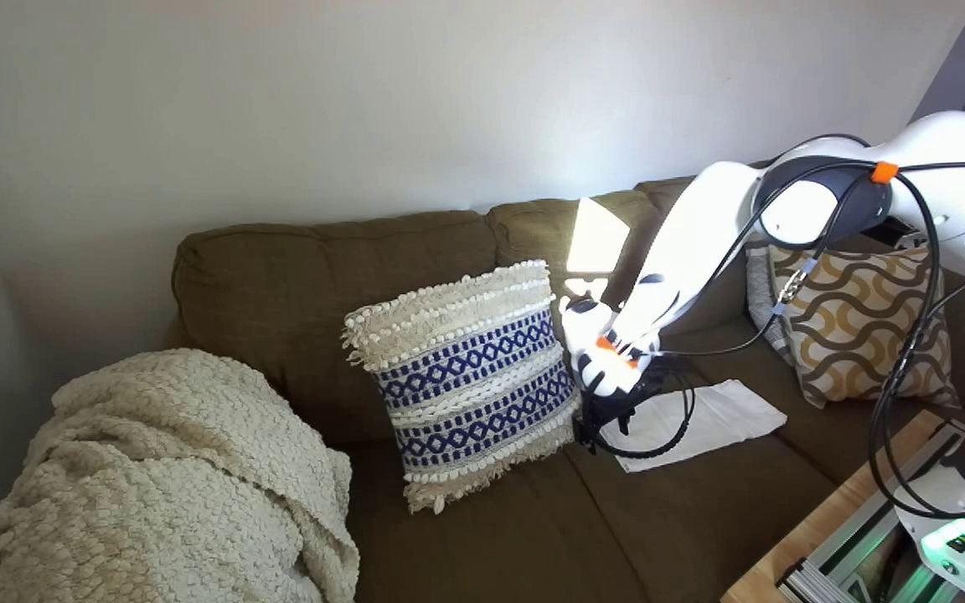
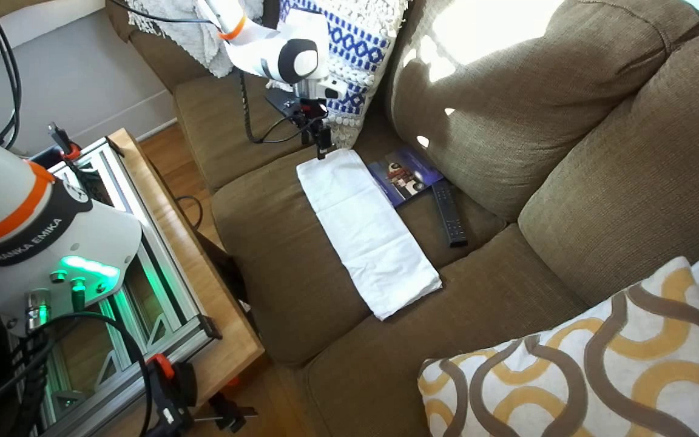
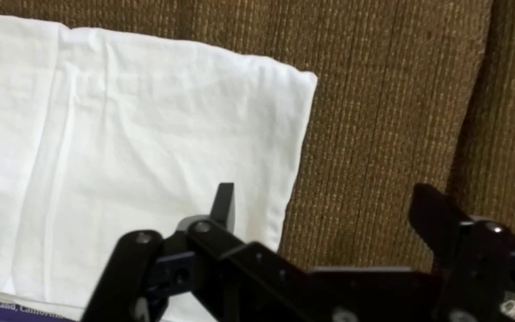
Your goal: Fold the white towel from left to right then place it on the backrest of the sofa.
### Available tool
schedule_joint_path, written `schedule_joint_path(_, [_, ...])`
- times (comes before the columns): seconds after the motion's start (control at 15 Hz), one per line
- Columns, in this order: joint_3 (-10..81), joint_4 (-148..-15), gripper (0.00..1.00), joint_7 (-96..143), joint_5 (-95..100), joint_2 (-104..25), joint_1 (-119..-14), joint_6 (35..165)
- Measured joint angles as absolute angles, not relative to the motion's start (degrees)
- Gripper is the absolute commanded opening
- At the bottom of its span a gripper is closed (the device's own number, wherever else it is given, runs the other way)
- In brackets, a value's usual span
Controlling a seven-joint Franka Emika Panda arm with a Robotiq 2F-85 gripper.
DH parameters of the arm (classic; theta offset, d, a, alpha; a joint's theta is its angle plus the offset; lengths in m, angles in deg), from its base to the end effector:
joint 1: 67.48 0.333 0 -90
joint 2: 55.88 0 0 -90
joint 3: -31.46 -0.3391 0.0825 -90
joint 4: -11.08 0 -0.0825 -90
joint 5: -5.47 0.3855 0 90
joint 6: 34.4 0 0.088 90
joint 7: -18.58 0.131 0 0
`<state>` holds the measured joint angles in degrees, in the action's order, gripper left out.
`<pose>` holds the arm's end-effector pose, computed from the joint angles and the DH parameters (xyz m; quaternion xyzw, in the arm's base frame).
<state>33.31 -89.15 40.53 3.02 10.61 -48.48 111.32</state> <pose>0.5246 0.1590 -0.1172 0.9828 -0.0148 -0.1633 0.0845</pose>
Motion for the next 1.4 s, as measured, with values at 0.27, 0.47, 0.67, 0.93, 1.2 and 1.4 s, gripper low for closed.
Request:
schedule_joint_path(0.27, [33.35,-85.70,0.85,40.53,3.06,13.97,-48.47,111.32])
schedule_joint_path(0.47, [33.49,-83.84,0.56,40.53,3.06,15.78,-48.47,111.32])
schedule_joint_path(0.67, [33.60,-82.65,0.34,40.54,3.06,17.01,-48.54,111.30])
schedule_joint_path(0.93, [34.04,-81.18,0.05,40.54,3.07,17.64,-48.91,108.58])
schedule_joint_path(1.2, [34.82,-80.30,0.00,40.68,3.07,17.56,-48.95,105.71])
schedule_joint_path(1.4, [34.99,-80.75,0.01,41.04,3.07,17.05,-48.95,105.58])
